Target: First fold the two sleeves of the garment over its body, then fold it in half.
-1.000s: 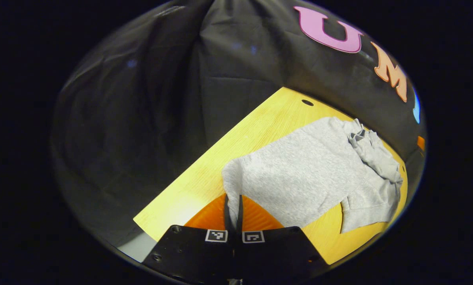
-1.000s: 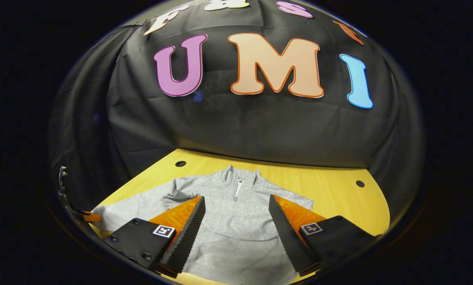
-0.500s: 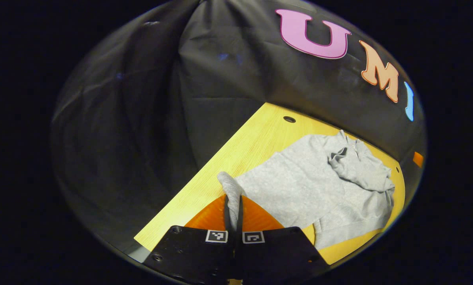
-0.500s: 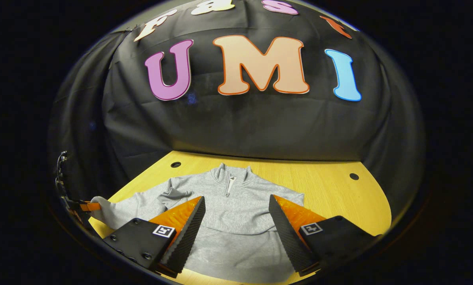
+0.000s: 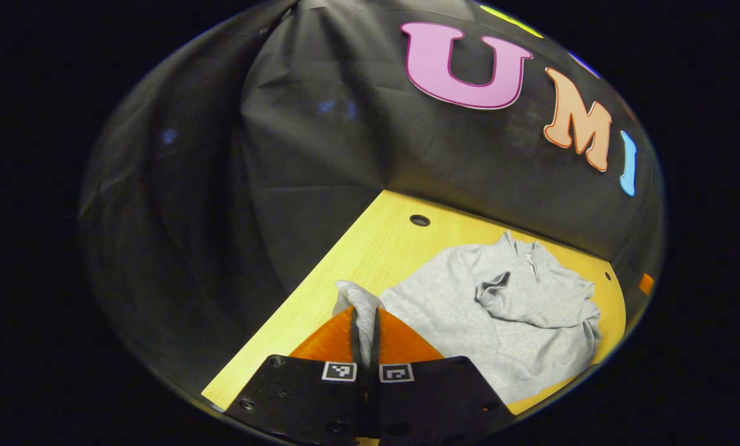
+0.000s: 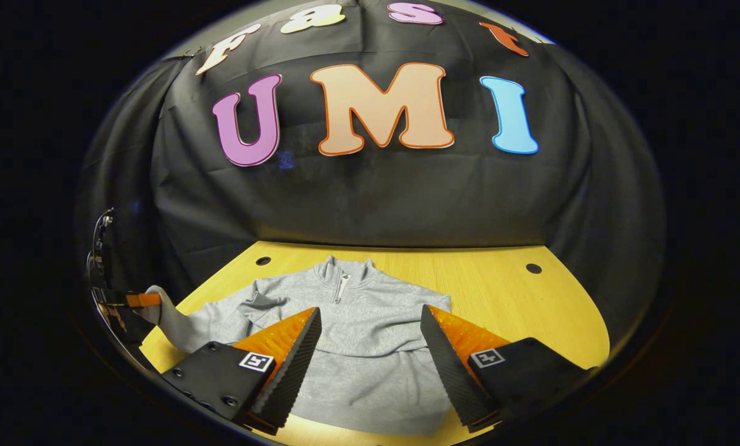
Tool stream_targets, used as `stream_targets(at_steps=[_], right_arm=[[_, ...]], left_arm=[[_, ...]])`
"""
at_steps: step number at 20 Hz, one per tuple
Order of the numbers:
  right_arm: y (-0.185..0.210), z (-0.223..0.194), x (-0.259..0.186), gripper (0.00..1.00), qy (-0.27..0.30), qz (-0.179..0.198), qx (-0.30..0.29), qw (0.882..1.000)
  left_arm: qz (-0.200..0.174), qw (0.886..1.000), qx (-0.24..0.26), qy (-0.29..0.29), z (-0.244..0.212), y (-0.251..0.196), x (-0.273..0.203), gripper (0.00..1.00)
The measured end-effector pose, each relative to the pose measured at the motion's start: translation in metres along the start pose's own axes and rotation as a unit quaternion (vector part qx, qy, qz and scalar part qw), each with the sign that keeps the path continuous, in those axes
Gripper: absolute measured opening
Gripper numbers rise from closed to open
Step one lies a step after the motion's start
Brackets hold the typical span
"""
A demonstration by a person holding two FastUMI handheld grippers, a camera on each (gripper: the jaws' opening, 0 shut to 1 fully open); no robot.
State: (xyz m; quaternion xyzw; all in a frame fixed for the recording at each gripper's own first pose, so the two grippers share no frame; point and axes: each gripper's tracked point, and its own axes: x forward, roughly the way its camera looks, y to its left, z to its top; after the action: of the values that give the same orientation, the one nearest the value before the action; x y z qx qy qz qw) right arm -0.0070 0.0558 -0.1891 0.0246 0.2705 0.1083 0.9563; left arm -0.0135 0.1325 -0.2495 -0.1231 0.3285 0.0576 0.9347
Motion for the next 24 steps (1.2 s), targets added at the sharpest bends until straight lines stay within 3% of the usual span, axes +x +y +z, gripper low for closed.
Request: stream_targets(at_steps=[13,24], right_arm=[[-0.049,-0.010,-0.033,0.99,0.000,-0.028,0.021,0.999],[-0.100,-0.025,-0.057,0.99,0.004,-0.056,0.040,0.998]], left_arm=[[-0.082,0.994,0.055,-0.053,0.073,-0.119,0.025,0.00],[-0.164,0.979,0.102,-0.065,0.094,-0.253,0.026,0.00]])
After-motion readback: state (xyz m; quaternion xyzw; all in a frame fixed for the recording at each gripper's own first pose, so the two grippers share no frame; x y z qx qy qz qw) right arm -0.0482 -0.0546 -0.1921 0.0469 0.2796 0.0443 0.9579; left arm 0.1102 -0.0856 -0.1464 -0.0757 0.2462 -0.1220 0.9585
